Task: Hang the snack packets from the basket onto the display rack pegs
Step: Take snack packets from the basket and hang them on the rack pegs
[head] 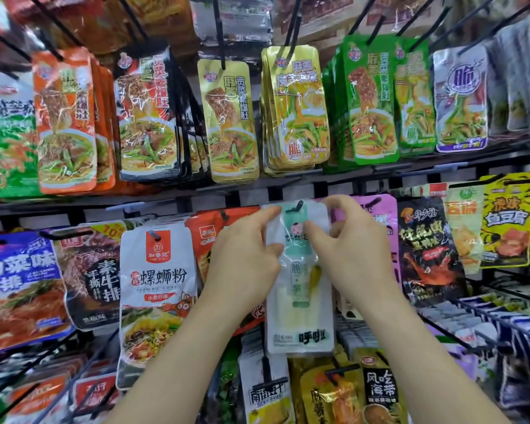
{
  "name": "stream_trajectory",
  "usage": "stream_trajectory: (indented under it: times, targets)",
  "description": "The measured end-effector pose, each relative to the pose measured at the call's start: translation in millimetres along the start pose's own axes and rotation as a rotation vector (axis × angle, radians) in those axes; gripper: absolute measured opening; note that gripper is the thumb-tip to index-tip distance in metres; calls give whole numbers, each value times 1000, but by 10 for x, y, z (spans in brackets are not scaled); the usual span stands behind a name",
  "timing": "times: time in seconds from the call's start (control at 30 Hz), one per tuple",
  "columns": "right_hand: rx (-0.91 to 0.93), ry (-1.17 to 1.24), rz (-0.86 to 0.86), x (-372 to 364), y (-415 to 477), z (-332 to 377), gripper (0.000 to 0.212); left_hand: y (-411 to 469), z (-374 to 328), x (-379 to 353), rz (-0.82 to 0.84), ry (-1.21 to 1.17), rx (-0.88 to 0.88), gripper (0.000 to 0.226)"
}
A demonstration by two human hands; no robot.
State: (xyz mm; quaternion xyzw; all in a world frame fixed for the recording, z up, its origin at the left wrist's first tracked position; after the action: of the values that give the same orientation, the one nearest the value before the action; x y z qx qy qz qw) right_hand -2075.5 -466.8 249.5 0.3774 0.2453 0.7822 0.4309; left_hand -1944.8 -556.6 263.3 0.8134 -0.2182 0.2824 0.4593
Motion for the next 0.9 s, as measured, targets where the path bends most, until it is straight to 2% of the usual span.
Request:
stream_trajectory:
  times: [0.07, 0.17, 0.23, 0.37, 0.5, 0.6, 0.7, 0.77, 0.9]
  targets:
    - [83, -238, -38, 40, -98, 109, 36, 28, -36, -26, 10, 127, 26, 58]
    - [174, -377, -79, 43, -217, 152, 32, 58, -64, -80, 31, 258, 31, 60]
    - [197, -369, -79, 46, -267, 133, 32, 77, -77, -106, 27, 321, 1, 61]
    - [167, -373, 51, -85, -303, 31, 54, 59, -48, -195, 55, 419, -26, 72]
    - [151, -379, 171, -174, -249, -38, 67, -171, -100, -231, -70, 697, -182, 83]
    - [99, -363, 244, -211, -177, -103, 72, -278, -31, -375, -9, 831, -247, 100]
    - [73, -336, 263, -221, -91, -169, 74, -271, 91, -532, 106, 978, -180, 110]
    - [65, -327, 273, -235, -35, -210, 73, -243, 129, -610, 142, 1029, -155, 109]
    - [81, -329, 270, -237, 50, -252, 69, -181, 81, -657, 110, 1053, -129, 103]
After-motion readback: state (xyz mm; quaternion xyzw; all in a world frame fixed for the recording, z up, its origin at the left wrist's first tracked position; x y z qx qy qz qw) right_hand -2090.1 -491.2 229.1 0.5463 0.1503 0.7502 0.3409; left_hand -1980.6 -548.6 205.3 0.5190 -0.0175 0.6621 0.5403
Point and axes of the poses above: each hand's wrist, its own y-axis towards the middle knuckle, its own x-axis out of the back of the hand, z = x × y, the point moved 8 cm from there along y, towards the middle knuckle, and after that the axes turned 12 degrees about z, right-handed, at the moved point
